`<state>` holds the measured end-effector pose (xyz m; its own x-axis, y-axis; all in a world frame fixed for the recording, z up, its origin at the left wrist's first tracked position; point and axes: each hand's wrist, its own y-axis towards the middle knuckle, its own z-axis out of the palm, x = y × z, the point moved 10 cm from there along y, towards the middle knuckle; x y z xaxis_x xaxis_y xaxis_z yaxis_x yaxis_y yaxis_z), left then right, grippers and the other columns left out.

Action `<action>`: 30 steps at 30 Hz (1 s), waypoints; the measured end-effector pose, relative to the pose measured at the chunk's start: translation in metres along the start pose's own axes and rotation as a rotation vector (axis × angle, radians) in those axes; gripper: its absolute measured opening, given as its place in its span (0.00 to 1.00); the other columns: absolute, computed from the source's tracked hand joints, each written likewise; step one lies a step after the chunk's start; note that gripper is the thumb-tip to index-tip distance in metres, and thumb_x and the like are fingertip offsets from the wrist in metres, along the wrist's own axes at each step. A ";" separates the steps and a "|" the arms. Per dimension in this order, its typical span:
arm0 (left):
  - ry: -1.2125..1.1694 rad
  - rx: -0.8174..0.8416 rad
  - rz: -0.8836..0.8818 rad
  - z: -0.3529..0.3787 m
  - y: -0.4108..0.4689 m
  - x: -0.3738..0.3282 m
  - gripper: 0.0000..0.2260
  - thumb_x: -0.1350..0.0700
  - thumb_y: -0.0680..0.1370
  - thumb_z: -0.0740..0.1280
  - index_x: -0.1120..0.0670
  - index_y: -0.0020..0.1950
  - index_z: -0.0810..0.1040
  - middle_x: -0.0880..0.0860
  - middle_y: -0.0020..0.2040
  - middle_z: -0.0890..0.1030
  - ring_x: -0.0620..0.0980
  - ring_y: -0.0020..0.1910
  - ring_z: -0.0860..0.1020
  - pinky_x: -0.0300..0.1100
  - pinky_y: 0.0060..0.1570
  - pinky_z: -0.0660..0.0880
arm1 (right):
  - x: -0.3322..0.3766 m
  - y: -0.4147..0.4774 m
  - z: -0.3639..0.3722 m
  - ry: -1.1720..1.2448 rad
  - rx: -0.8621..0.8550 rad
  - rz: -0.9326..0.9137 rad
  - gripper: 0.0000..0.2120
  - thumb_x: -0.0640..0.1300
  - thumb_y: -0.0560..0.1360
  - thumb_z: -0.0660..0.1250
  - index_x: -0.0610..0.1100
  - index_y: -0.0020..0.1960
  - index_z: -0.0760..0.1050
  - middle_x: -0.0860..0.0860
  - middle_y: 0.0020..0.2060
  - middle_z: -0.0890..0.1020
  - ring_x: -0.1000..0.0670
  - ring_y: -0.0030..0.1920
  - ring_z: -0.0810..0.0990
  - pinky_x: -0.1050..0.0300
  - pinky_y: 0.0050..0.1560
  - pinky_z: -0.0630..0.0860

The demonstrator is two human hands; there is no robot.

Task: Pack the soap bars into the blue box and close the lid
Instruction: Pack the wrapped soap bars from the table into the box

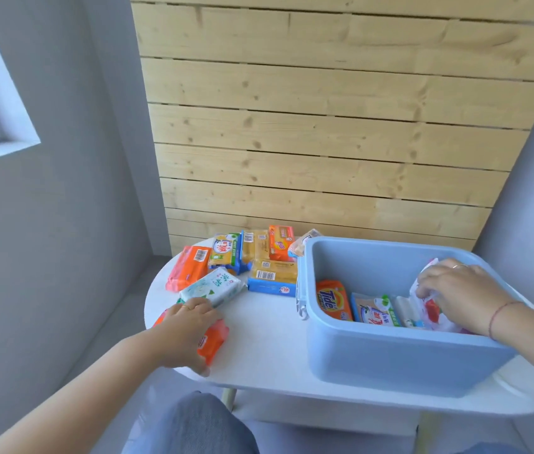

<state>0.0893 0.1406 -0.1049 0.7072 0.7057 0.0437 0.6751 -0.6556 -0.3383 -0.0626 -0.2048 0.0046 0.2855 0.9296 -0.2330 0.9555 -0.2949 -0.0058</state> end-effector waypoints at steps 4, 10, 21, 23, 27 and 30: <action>0.110 -0.119 0.032 -0.021 0.005 -0.003 0.33 0.36 0.62 0.68 0.44 0.66 0.70 0.43 0.61 0.75 0.49 0.67 0.66 0.45 0.70 0.59 | 0.001 0.000 0.000 -0.033 0.010 0.000 0.08 0.45 0.67 0.59 0.58 0.41 0.66 0.62 0.47 0.71 0.54 0.60 0.69 0.61 0.45 0.61; -0.516 -0.387 -0.029 -0.098 -0.024 0.003 0.35 0.32 0.55 0.69 0.44 0.60 0.74 0.42 0.51 0.78 0.44 0.53 0.75 0.41 0.54 0.74 | 0.002 0.001 -0.002 -0.012 0.027 0.007 0.12 0.41 0.69 0.59 0.58 0.45 0.70 0.62 0.57 0.75 0.52 0.62 0.68 0.60 0.45 0.61; -1.259 -0.186 0.251 -0.218 0.017 -0.168 0.22 0.43 0.75 0.66 0.62 0.54 0.80 0.55 0.44 0.83 0.49 0.43 0.81 0.45 0.55 0.79 | -0.015 0.002 0.011 0.282 0.108 0.062 0.15 0.42 0.73 0.56 0.57 0.53 0.76 0.49 0.53 0.77 0.44 0.56 0.75 0.52 0.55 0.75; -1.243 0.056 0.176 -0.186 0.049 -0.212 0.22 0.43 0.76 0.65 0.62 0.54 0.78 0.58 0.44 0.82 0.51 0.41 0.81 0.45 0.53 0.80 | -0.019 -0.001 0.011 0.329 0.128 0.073 0.13 0.44 0.73 0.56 0.57 0.49 0.75 0.48 0.47 0.76 0.43 0.51 0.77 0.50 0.52 0.76; -1.182 0.229 0.026 -0.139 0.087 -0.244 0.18 0.45 0.78 0.63 0.61 0.54 0.72 0.58 0.44 0.79 0.53 0.41 0.79 0.45 0.50 0.80 | -0.016 -0.004 0.013 0.373 0.201 0.068 0.17 0.41 0.74 0.53 0.53 0.59 0.71 0.45 0.53 0.76 0.41 0.53 0.76 0.44 0.56 0.74; -1.213 0.283 0.008 -0.132 0.094 -0.262 0.15 0.49 0.80 0.60 0.62 0.50 0.73 0.61 0.48 0.78 0.56 0.40 0.79 0.48 0.55 0.78 | -0.019 -0.003 0.006 0.510 0.175 0.071 0.22 0.43 0.78 0.51 0.53 0.72 0.59 0.50 0.65 0.75 0.43 0.60 0.75 0.45 0.62 0.72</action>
<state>-0.0052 -0.1417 -0.0237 -0.0407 0.5934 -0.8039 0.4963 -0.6863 -0.5317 -0.0714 -0.2225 0.0036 0.3904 0.8825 0.2623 0.9183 -0.3529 -0.1795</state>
